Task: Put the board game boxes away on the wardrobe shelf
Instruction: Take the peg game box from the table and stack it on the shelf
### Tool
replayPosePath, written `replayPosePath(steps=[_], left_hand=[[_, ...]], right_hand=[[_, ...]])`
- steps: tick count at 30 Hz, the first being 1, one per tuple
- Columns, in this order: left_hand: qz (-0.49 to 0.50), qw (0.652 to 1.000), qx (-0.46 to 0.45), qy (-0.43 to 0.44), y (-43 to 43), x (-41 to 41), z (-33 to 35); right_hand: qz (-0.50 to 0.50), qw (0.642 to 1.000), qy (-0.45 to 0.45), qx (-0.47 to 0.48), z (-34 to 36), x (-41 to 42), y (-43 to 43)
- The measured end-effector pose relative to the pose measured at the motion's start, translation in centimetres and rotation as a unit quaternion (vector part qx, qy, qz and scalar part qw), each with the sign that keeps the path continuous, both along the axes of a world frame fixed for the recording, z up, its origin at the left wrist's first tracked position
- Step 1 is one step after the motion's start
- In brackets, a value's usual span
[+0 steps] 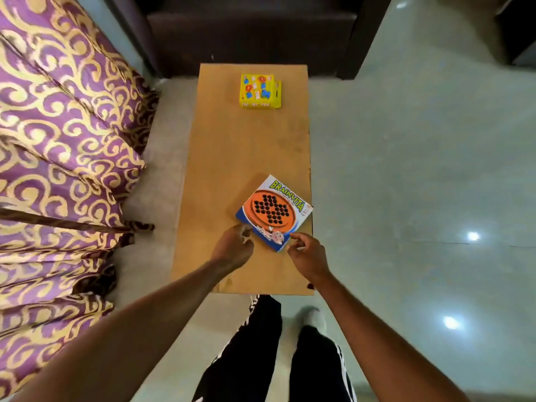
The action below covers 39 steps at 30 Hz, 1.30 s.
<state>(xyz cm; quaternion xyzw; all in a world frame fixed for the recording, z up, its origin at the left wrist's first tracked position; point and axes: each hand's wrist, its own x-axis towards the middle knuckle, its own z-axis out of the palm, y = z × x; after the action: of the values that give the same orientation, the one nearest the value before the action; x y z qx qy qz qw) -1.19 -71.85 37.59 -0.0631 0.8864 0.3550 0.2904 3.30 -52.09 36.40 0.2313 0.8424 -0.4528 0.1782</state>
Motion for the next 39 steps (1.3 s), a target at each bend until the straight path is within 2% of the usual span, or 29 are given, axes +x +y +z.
replayPosePath(steps=[8,14,18,21,24,29,34,39], left_hand=[[-0.012,0.994,-0.097,-0.039,2.3,-11.8,-10.1],[0.036,0.990,-0.047,-0.127,3.5,-14.9,-13.7],[0.086,0.987,-0.028,-0.134,2.0,-13.1,-13.3],[0.145,0.982,0.011,-0.119,-0.1,-10.0,-14.8],[0.214,0.971,0.055,-0.090,0.6,-6.9,-7.7],[0.275,0.957,0.090,-0.035,1.5,1.4,1.8],[0.347,0.932,0.104,0.013,3.0,10.6,8.9],[0.416,0.903,0.083,0.063,5.0,21.0,13.0]], right_hand=[[-0.019,0.999,-0.034,-0.019,-10.5,-6.3,-0.5],[-0.032,0.999,-0.016,-0.029,-13.9,-7.0,0.5],[-0.014,0.999,-0.027,-0.030,-14.4,-6.6,1.7],[0.011,0.999,-0.018,-0.037,-10.5,-6.6,2.0],[0.044,0.998,-0.012,-0.046,-6.8,-6.5,3.1],[0.164,0.985,0.021,-0.045,1.7,-5.2,5.6],[0.283,0.956,0.063,-0.038,8.4,-2.0,7.3],[0.400,0.910,0.108,-0.028,12.1,2.5,7.0]])
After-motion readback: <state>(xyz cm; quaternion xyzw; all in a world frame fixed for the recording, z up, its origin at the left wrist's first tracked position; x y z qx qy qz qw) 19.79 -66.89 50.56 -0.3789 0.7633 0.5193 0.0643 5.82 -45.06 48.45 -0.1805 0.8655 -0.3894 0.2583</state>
